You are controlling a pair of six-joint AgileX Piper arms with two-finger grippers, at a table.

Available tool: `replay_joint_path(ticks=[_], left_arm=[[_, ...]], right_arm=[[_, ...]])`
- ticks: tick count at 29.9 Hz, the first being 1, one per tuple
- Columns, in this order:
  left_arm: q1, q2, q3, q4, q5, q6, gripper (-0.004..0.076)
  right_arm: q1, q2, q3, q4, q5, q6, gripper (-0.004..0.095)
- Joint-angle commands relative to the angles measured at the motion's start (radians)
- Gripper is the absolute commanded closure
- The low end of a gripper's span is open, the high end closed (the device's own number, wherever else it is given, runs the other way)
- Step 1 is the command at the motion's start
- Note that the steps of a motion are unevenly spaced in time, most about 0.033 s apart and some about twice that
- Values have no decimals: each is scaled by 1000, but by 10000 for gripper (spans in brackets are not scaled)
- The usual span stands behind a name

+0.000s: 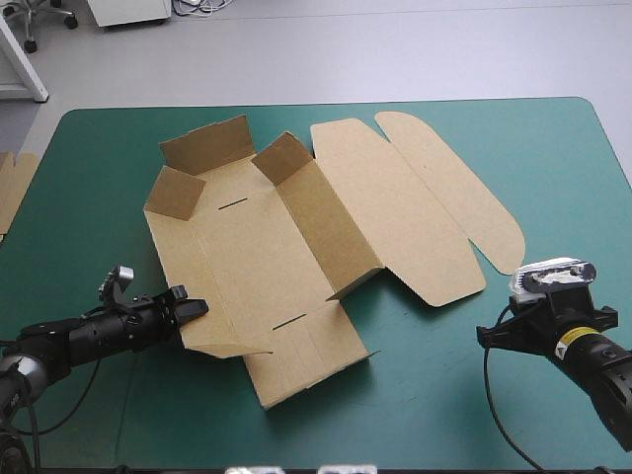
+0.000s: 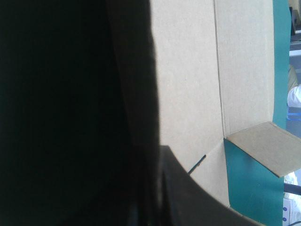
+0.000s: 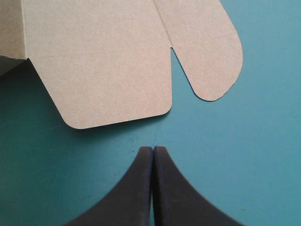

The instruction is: Fold the box

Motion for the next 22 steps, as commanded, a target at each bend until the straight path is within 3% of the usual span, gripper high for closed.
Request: replay_joint_path(ticks=[1, 5, 9, 12, 22], left_arm=[[3, -25, -30, -135, 98, 112, 734], [3, -25, -116, 23, 86, 81, 734], [3, -25, -257, 239, 56, -60, 734], [3, -25, -349, 274, 34, -84, 734], [-18, 71, -629, 582, 82, -213, 734]], right_arm=[[2, 1, -35, -10, -60, -2, 927], [2, 1, -35, -10, -54, -2, 927], [2, 1, -35, -14, -53, -2, 927], [2, 1, -35, -14, -51, -2, 927], [2, 2, -35, -50, -51, 4, 927]])
